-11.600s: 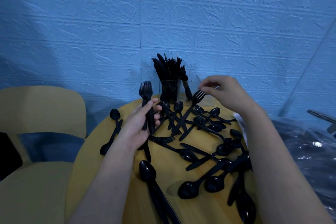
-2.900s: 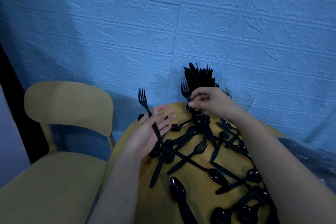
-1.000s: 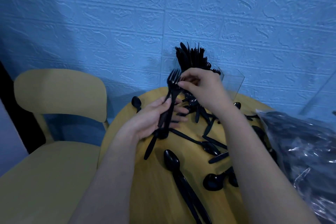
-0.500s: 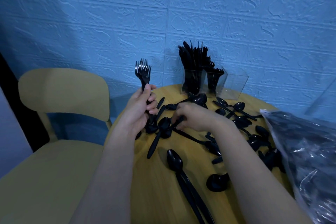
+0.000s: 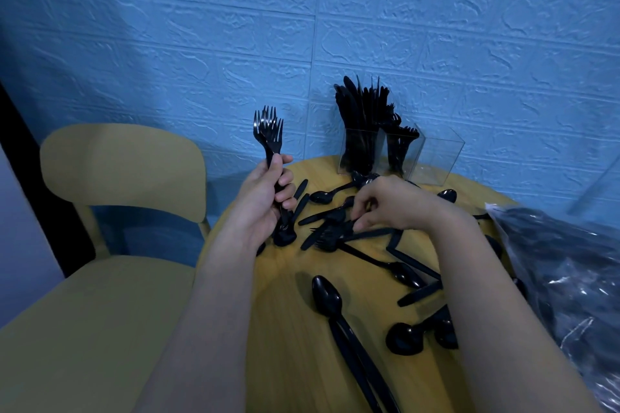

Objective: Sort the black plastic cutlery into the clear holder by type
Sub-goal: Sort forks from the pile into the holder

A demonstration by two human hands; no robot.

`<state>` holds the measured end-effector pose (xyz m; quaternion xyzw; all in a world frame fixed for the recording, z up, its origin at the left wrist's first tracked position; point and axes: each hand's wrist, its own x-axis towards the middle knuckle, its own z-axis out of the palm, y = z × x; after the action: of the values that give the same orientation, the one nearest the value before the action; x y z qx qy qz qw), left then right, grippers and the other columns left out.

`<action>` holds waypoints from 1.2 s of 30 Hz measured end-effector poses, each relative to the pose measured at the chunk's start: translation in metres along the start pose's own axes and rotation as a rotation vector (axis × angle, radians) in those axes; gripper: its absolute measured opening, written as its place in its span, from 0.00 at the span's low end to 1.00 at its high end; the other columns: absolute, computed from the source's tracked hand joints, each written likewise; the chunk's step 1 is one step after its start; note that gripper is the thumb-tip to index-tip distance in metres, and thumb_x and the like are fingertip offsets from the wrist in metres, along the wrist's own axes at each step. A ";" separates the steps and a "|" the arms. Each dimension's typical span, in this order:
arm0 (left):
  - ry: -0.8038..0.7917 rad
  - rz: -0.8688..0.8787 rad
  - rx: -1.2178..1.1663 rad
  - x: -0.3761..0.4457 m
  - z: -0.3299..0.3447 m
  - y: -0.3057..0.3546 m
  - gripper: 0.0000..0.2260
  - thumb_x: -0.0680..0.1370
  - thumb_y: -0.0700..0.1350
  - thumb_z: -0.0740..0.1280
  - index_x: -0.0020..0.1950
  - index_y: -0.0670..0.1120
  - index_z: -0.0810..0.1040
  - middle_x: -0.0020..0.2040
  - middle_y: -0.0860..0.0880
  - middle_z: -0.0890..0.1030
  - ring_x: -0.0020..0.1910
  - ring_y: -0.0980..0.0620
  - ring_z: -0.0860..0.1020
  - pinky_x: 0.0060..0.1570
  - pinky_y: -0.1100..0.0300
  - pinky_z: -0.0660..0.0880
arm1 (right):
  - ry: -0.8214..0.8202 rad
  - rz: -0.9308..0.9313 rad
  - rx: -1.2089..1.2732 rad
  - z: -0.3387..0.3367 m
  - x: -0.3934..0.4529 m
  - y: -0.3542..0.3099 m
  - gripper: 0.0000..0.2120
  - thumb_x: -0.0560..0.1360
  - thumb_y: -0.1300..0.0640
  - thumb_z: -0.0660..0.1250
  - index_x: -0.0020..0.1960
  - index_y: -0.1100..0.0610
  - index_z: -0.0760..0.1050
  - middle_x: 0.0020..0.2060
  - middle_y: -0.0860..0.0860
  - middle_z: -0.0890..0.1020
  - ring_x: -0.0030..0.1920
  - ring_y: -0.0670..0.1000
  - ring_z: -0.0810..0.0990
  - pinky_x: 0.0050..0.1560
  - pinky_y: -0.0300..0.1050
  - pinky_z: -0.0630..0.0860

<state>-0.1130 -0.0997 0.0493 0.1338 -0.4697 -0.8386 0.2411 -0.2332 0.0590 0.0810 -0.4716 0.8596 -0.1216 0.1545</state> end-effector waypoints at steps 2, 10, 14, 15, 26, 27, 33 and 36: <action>0.005 0.002 0.010 0.000 0.001 0.000 0.09 0.83 0.46 0.55 0.49 0.45 0.72 0.28 0.53 0.66 0.23 0.59 0.62 0.23 0.67 0.62 | 0.009 0.028 -0.019 -0.007 -0.004 0.000 0.04 0.71 0.54 0.73 0.44 0.49 0.79 0.42 0.45 0.79 0.42 0.42 0.74 0.37 0.32 0.67; -0.019 -0.036 0.068 -0.003 0.007 -0.001 0.10 0.83 0.46 0.55 0.46 0.45 0.70 0.30 0.52 0.68 0.24 0.58 0.65 0.24 0.66 0.67 | 0.119 0.177 -0.099 -0.030 -0.019 0.007 0.02 0.73 0.54 0.71 0.42 0.51 0.79 0.38 0.44 0.78 0.42 0.46 0.78 0.39 0.38 0.72; -0.014 -0.042 0.095 -0.004 0.007 -0.001 0.09 0.83 0.47 0.55 0.46 0.46 0.71 0.31 0.52 0.70 0.26 0.57 0.67 0.27 0.65 0.70 | 0.062 0.233 -0.174 -0.034 -0.025 0.007 0.02 0.73 0.53 0.72 0.42 0.51 0.79 0.39 0.45 0.79 0.45 0.47 0.77 0.44 0.40 0.73; -0.014 -0.044 0.095 -0.004 0.007 -0.001 0.09 0.83 0.46 0.55 0.46 0.46 0.71 0.31 0.52 0.70 0.26 0.57 0.68 0.28 0.64 0.71 | 0.063 0.237 -0.150 -0.036 -0.028 0.006 0.03 0.73 0.54 0.72 0.41 0.51 0.79 0.39 0.45 0.79 0.43 0.46 0.77 0.41 0.39 0.72; -0.049 -0.016 0.042 -0.005 0.009 0.002 0.10 0.83 0.45 0.54 0.48 0.43 0.72 0.37 0.47 0.80 0.35 0.52 0.81 0.38 0.61 0.80 | 0.390 -0.067 0.733 -0.030 -0.016 -0.030 0.07 0.72 0.57 0.72 0.39 0.56 0.75 0.27 0.48 0.80 0.31 0.46 0.78 0.32 0.37 0.74; -0.083 -0.023 0.059 -0.006 0.011 0.002 0.10 0.83 0.45 0.54 0.49 0.43 0.72 0.39 0.46 0.81 0.37 0.51 0.82 0.39 0.60 0.81 | 0.390 -0.076 0.752 -0.026 -0.013 -0.033 0.07 0.72 0.56 0.72 0.39 0.55 0.76 0.26 0.47 0.80 0.30 0.45 0.78 0.32 0.36 0.73; -0.334 -0.095 0.257 -0.014 0.017 -0.002 0.12 0.83 0.47 0.53 0.63 0.46 0.71 0.40 0.47 0.82 0.34 0.50 0.80 0.38 0.58 0.80 | 0.423 -0.090 0.822 -0.005 0.004 -0.039 0.07 0.72 0.56 0.72 0.37 0.55 0.77 0.26 0.42 0.76 0.27 0.37 0.72 0.32 0.28 0.67; -0.383 -0.132 0.289 -0.011 0.014 -0.007 0.13 0.83 0.50 0.53 0.63 0.47 0.69 0.31 0.51 0.68 0.25 0.57 0.64 0.25 0.65 0.68 | 0.466 -0.053 0.626 0.001 0.010 -0.036 0.08 0.71 0.51 0.73 0.37 0.53 0.77 0.30 0.45 0.75 0.31 0.41 0.71 0.37 0.33 0.69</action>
<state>-0.1118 -0.0808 0.0508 0.0358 -0.6122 -0.7867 0.0704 -0.2097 0.0311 0.0911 -0.3833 0.7806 -0.4858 0.0883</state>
